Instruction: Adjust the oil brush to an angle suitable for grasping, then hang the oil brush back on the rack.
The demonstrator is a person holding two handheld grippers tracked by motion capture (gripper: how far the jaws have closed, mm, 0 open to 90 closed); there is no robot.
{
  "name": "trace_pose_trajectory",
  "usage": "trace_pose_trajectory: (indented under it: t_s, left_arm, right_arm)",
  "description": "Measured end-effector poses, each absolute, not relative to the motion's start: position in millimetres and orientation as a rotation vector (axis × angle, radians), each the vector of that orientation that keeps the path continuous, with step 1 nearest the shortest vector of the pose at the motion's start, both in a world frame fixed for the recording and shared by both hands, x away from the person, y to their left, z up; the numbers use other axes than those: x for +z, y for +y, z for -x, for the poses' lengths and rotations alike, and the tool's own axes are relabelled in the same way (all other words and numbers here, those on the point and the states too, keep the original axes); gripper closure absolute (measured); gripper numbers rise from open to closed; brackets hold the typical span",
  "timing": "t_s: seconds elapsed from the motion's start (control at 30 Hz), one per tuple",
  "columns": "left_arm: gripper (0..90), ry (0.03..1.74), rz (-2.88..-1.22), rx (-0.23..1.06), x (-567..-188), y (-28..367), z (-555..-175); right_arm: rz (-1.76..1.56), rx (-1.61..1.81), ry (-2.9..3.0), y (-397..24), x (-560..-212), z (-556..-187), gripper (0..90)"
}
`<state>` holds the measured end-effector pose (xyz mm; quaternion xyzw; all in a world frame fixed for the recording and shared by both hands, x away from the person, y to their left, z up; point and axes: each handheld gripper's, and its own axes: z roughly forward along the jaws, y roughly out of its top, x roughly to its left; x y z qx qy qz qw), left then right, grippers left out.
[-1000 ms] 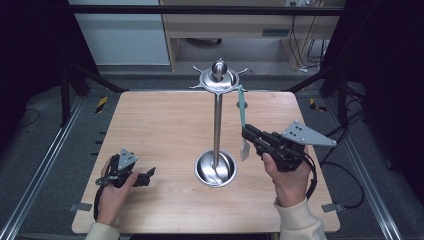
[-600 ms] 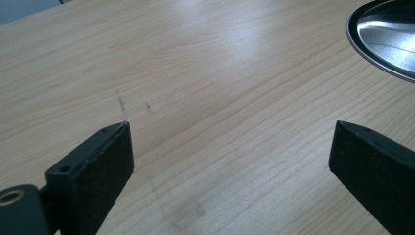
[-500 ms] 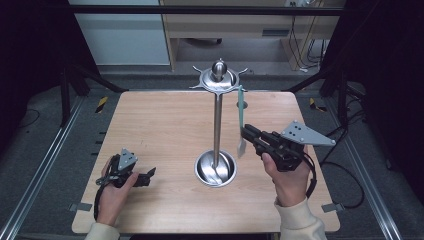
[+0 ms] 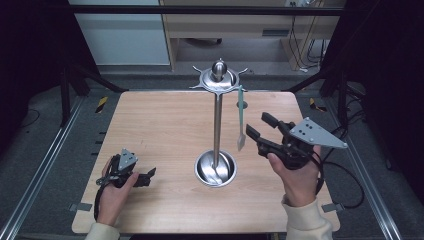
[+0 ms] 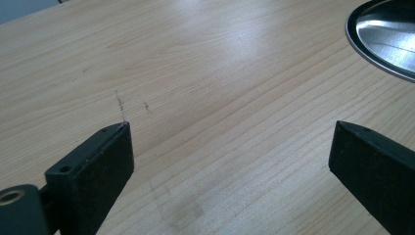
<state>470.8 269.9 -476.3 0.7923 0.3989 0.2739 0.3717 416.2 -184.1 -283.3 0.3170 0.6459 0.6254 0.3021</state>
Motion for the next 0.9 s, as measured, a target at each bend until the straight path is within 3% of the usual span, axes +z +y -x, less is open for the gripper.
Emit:
trace_pose_trajectory:
  t_s: [0.13, 0.4, 0.9]
  left_arm:
    - [2.5, 1.024, -2.028, 0.702, -476, 270, -471]
    - [2.5, 1.029, -2.013, 0.712, -475, 273, -470]
    - [2.5, 1.039, -1.995, 0.727, -473, 275, -470]
  right_arm:
    - [-0.885, 1.614, 1.644, -199, -276, -415, 23.0]
    - [-1.006, 1.484, 1.640, -223, -288, -433, 13.2]
    - [-1.147, 1.382, 1.636, -238, -312, -451, 9.3]
